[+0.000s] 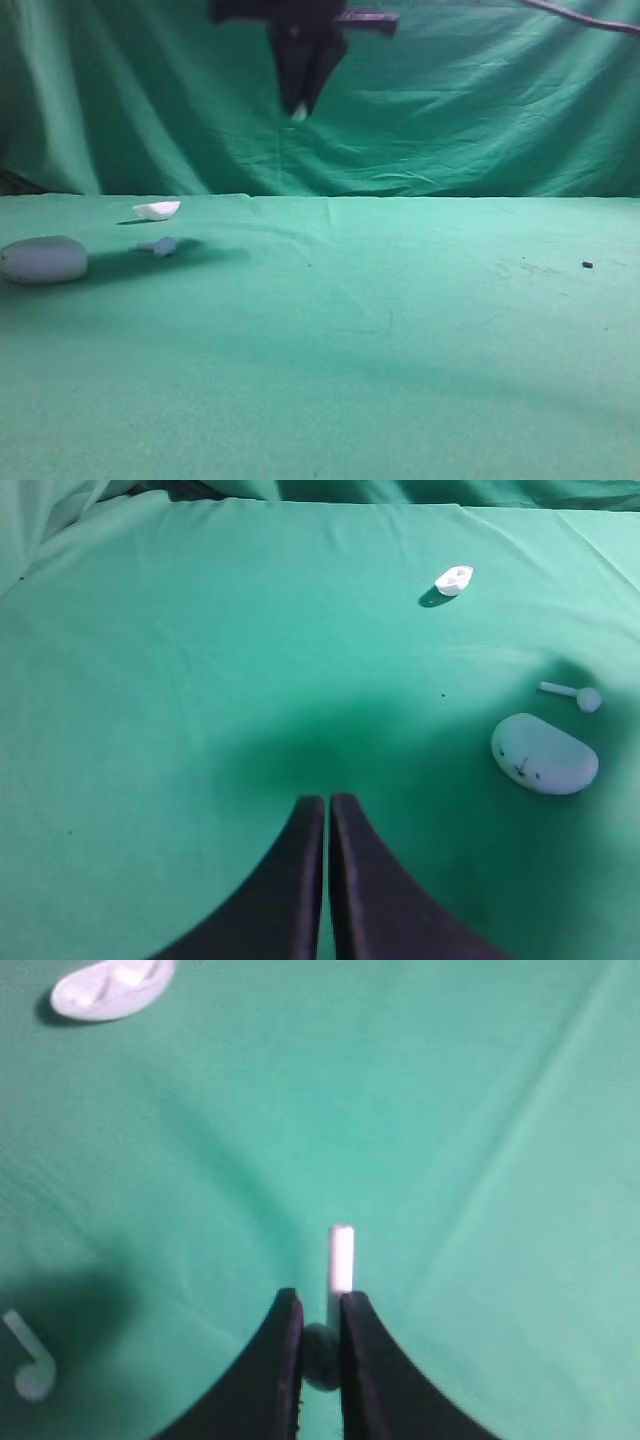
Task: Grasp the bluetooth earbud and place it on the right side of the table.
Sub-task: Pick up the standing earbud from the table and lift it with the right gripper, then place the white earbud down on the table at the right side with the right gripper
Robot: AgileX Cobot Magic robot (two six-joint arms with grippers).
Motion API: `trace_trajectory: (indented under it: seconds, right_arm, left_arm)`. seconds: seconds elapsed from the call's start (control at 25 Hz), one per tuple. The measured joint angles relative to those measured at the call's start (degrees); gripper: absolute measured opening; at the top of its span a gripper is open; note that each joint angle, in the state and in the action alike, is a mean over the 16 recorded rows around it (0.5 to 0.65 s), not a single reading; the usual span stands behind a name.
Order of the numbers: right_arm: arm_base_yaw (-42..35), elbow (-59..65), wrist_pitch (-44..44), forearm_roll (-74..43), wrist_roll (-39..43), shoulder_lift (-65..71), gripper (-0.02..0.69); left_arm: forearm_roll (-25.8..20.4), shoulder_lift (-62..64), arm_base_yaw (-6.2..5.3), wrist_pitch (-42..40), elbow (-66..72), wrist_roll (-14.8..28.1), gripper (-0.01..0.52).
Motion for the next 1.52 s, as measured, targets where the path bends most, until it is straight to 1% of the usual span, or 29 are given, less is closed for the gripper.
trace_trajectory:
  seconds: [0.24,0.44,0.64,0.8,1.0,1.12,1.28,1.52]
  right_arm:
    - [-4.36,7.71,2.5,-1.68,0.31,-9.71,0.083]
    - [-9.24,21.54,-0.29,-3.09,1.55,-19.28,0.083]
    - [-14.48,40.01,-7.17,-3.84,3.48,-28.23,0.083]
    - [-17.77,54.31,-15.61,-3.99,5.04,-32.97,0.083]
    - [-20.1,67.12,-25.62,-4.13,6.32,-35.2,0.083]
    - [-20.53,71.58,-30.44,-4.55,6.66,-34.93,0.083]
    - [-20.59,74.51,-35.15,-5.84,6.86,-33.82,0.083]
    - [-20.59,75.0,-37.86,-8.17,8.77,-31.83,0.083]
  left_arm:
    - [0.0,0.0,0.0,0.0,0.0,0.0,0.0]
    - [0.0,0.0,0.0,0.0,0.0,0.0,0.0]
    - [0.0,0.0,0.0,0.0,0.0,0.0,0.0]
    - [0.0,0.0,0.0,0.0,0.0,0.0,0.0]
    - [0.0,0.0,0.0,0.0,0.0,0.0,0.0]
    - [0.0,0.0,0.0,0.0,0.0,0.0,0.0]
    - [0.0,0.0,0.0,0.0,0.0,0.0,0.0]
    - [0.0,0.0,0.0,0.0,0.0,0.0,0.0]
